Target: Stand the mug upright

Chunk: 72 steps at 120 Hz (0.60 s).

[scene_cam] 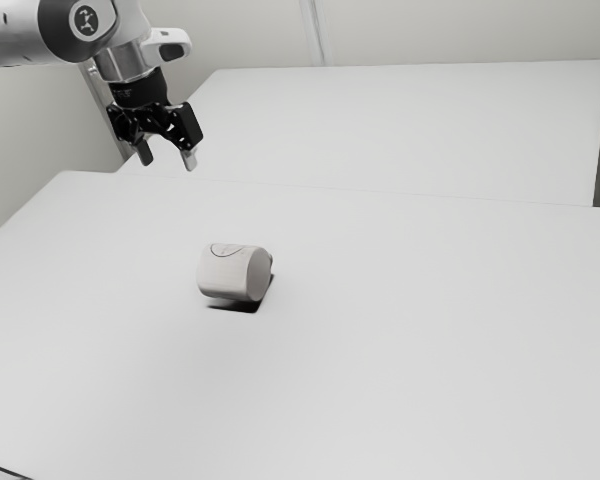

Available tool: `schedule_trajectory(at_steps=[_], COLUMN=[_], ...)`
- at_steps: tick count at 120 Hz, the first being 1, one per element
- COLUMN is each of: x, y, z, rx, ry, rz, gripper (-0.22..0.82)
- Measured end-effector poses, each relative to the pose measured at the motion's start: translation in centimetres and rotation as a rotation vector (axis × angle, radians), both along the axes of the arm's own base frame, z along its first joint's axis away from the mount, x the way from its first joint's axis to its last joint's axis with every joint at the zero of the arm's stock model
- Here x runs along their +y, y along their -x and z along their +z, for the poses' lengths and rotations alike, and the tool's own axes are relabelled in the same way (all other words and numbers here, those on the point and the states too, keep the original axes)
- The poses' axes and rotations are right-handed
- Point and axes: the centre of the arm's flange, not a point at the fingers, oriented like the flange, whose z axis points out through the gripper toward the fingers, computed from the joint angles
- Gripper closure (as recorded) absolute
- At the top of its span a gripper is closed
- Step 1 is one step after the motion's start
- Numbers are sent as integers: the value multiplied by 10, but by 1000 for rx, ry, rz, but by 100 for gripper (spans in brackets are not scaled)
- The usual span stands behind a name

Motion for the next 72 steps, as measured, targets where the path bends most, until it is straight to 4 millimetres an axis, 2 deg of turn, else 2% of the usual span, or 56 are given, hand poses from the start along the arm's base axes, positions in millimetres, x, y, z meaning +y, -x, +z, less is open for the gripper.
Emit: schedule_trajectory(at_steps=[20, 49, 58, 72], x=[-1, 1, 12, 45], y=[-2, -25, -32, -39], z=[0, -13, -19, -33], rx=[-3, 10, 19, 41], ry=[0, 4, 9, 26], rz=[-4, -7, 11, 59], gripper=[2, 2, 2, 2])
